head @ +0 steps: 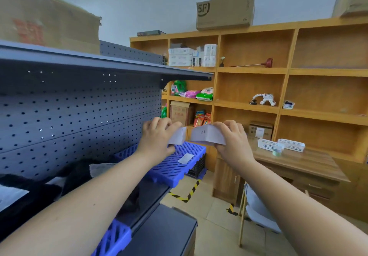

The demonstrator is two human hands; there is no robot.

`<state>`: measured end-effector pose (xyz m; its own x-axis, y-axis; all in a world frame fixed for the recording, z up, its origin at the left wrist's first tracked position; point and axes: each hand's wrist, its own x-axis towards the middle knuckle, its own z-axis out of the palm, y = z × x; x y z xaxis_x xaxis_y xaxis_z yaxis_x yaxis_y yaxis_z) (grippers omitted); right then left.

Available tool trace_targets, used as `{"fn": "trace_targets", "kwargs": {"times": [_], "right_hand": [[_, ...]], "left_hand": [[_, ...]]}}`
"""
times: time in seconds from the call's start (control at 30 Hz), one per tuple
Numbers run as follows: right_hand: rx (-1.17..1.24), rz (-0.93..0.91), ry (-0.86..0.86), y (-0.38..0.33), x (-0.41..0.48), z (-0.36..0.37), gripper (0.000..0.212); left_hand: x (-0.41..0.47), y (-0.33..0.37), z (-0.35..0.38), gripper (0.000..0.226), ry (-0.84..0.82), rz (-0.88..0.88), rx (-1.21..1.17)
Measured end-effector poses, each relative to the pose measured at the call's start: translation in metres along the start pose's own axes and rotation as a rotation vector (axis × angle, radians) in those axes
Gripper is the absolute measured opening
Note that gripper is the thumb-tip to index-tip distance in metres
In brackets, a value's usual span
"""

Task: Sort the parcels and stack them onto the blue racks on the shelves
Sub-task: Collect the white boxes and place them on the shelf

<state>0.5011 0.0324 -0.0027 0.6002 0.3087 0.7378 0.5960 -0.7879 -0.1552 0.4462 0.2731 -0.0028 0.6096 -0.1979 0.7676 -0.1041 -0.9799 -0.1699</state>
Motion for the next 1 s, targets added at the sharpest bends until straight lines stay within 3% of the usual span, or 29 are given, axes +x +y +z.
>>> {"fn": "trace_targets", "kwargs": {"times": [0.23, 0.4, 0.7, 0.9, 1.0], "right_hand": [[-0.001, -0.131, -0.038, 0.02, 0.043, 0.069, 0.064], [-0.02, -0.274, -0.09, 0.032, 0.077, 0.111, 0.066], [-0.071, -0.516, -0.121, 0.037, 0.118, 0.175, 0.067], [-0.043, -0.639, -0.109, 0.038, 0.127, 0.208, 0.081], [-0.032, -0.669, -0.141, 0.035, 0.126, 0.222, 0.087]], "left_hand": [[0.005, -0.024, 0.03, 0.065, -0.163, -0.091, 0.065], [0.007, -0.045, 0.052, 0.072, -0.172, -0.18, 0.128], [0.004, -0.058, 0.083, 0.063, -0.261, -0.387, 0.195], [-0.013, -0.06, 0.094, 0.074, -0.233, -0.355, 0.246], [-0.018, -0.056, 0.095, 0.068, -0.292, -0.372, 0.25]]}}
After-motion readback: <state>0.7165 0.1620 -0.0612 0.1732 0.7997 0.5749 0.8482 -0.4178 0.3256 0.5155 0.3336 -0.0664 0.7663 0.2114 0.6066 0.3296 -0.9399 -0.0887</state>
